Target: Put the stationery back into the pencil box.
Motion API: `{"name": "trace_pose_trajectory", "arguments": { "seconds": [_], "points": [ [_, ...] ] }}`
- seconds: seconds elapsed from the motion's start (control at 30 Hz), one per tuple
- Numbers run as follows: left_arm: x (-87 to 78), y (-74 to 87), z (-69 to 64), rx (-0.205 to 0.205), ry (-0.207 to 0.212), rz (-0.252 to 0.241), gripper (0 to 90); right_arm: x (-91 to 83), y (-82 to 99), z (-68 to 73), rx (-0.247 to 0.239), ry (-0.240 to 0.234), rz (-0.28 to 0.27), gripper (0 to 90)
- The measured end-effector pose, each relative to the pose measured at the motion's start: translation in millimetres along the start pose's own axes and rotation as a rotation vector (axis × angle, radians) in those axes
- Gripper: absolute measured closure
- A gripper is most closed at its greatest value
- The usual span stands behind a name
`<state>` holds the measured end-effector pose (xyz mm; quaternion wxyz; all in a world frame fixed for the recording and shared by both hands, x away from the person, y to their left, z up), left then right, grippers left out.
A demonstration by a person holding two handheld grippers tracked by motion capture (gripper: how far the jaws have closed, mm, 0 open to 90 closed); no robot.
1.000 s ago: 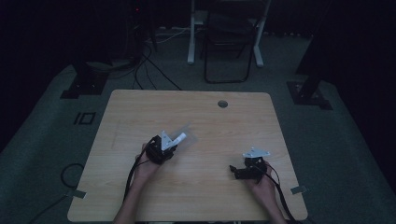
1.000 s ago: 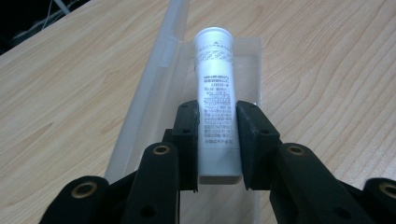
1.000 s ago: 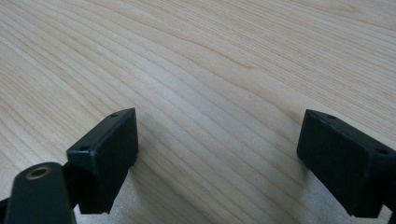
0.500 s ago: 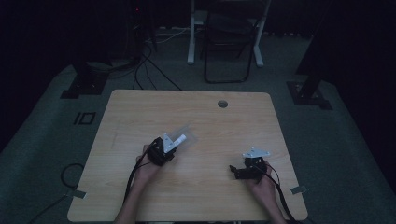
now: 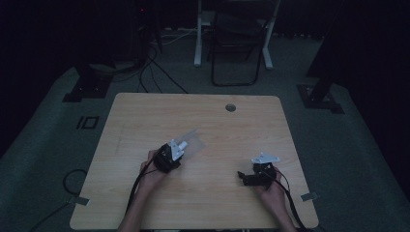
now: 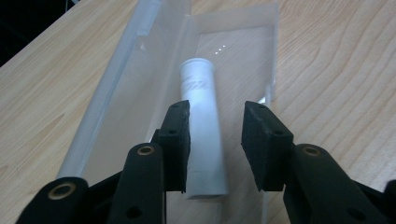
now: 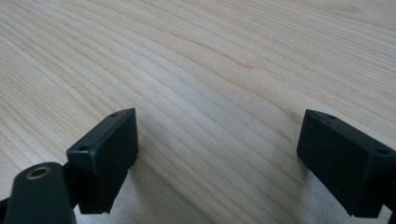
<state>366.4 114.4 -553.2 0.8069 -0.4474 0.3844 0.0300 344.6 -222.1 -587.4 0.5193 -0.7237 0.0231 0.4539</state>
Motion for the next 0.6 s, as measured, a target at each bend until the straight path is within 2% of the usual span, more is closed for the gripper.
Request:
{"name": "trace_pose_trajectory", "arguments": {
  "seconds": [0.23, 0.33, 0.6],
  "points": [
    [-14.4, -2.1, -1.8, -0.056, 0.021, -0.059, 60.3, 0.0, 0.0, 0.0, 0.0, 0.0, 0.0, 12.6],
    [-20.3, -2.0, -4.8, -0.08, 0.045, -0.082, 59.7, -0.1, 0.1, 0.0, -0.002, 0.0, 0.0, 12.6],
    [-29.5, -0.8, -13.5, -0.119, 0.097, -0.104, 57.1, -0.2, 0.2, 0.0, -0.003, 0.001, -0.001, 12.6]
  ]
}}
Point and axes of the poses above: each handheld gripper's, and its own axes: x roughly forward along the jaws, y roughly out of its underside, z roughly to its left, the point moved 3 cm from there along x, roughly forward along the jaws, and after that the axes turned 4 degrees about -x, right-handed, at the moved point
